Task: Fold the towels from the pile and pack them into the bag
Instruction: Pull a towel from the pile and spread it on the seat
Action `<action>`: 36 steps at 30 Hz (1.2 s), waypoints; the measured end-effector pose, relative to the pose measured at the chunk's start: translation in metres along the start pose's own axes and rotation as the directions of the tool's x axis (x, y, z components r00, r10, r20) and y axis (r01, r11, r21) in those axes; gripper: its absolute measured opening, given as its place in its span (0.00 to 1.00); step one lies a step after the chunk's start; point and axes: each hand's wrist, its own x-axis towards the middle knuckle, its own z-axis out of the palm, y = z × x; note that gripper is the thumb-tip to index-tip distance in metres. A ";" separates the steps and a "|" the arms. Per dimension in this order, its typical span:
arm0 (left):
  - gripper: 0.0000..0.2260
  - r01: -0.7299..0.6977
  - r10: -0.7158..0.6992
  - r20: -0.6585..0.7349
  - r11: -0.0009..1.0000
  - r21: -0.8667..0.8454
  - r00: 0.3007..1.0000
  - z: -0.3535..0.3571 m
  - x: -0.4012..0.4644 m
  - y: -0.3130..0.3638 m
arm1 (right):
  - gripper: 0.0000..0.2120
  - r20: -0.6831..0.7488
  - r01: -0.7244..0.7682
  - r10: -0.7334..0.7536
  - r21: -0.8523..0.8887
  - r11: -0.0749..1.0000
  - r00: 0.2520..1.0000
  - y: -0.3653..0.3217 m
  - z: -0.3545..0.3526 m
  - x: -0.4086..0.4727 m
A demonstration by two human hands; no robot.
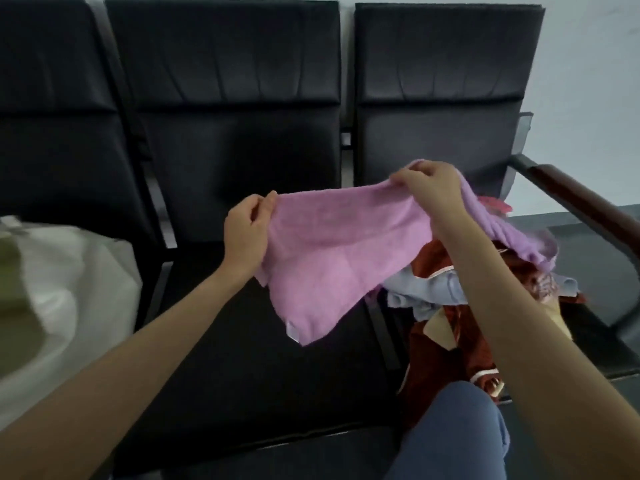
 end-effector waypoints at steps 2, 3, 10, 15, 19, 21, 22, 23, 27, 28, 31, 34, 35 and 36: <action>0.14 0.030 -0.031 0.005 0.996 0.089 1.000 -0.033 -0.007 -0.017 | 0.08 0.071 -0.046 0.056 -0.135 0.990 0.996 -0.003 0.025 -0.022; 0.13 0.046 -0.051 0.026 0.988 0.145 0.998 -0.048 -0.013 -0.027 | 0.11 0.107 -0.064 0.087 -0.206 0.977 0.990 -0.001 0.037 -0.034; 0.11 0.209 -0.291 0.111 0.860 0.466 0.950 -0.129 -0.047 -0.106 | 0.10 0.458 -0.128 0.344 -0.438 0.890 0.820 0.017 0.126 -0.115; 0.11 0.212 -0.325 0.089 0.776 0.594 0.941 -0.144 -0.063 -0.146 | 0.06 0.579 -0.315 0.430 -0.293 0.903 0.693 0.045 0.165 -0.141; 0.10 0.221 -0.309 0.004 0.690 0.689 0.951 -0.146 -0.065 -0.175 | 0.11 0.463 -0.285 0.396 -0.293 0.913 0.793 0.103 0.174 -0.152; 0.09 0.224 -0.318 -0.014 0.635 0.740 0.948 -0.144 -0.073 -0.185 | 0.10 0.464 -0.141 0.367 -0.452 0.881 0.806 0.135 0.169 -0.153; 0.10 0.216 -0.324 -0.014 0.597 0.773 0.946 -0.141 -0.080 -0.187 | 0.10 0.469 -0.037 0.340 -0.544 0.838 0.815 0.149 0.165 -0.155; 0.11 0.187 -0.318 0.003 0.564 0.804 0.948 -0.137 -0.090 -0.189 | 0.12 0.480 0.065 0.311 -0.619 0.783 0.820 0.163 0.162 -0.158; 0.11 -0.072 -0.221 0.325 0.718 0.692 0.919 -0.110 -0.135 -0.193 | 0.18 0.512 0.280 0.186 -0.698 0.660 0.839 0.186 0.160 -0.170; 0.11 -0.131 -0.200 0.427 0.767 0.628 0.882 -0.102 -0.144 -0.190 | 0.17 0.502 0.311 0.137 -0.703 0.640 0.854 0.188 0.159 -0.171; 0.16 -0.285 -0.101 0.618 0.821 0.494 0.780 -0.076 -0.162 -0.181 | 0.12 0.519 0.400 0.020 -0.683 0.611 0.854 0.197 0.150 -0.164; 0.17 -0.373 -0.050 0.666 0.796 0.477 0.744 -0.056 -0.167 -0.178 | 0.12 0.365 0.144 0.184 -0.710 0.689 0.913 0.180 0.160 -0.148; 0.15 -0.375 -0.038 0.657 0.796 0.475 0.753 -0.053 -0.167 -0.181 | 0.13 0.257 -0.035 0.283 -0.680 0.732 0.924 0.176 0.149 -0.137; 0.13 -0.366 -0.033 0.646 0.801 0.473 0.763 -0.051 -0.166 -0.182 | 0.12 0.139 -0.246 0.406 -0.606 0.757 0.903 0.160 0.142 -0.120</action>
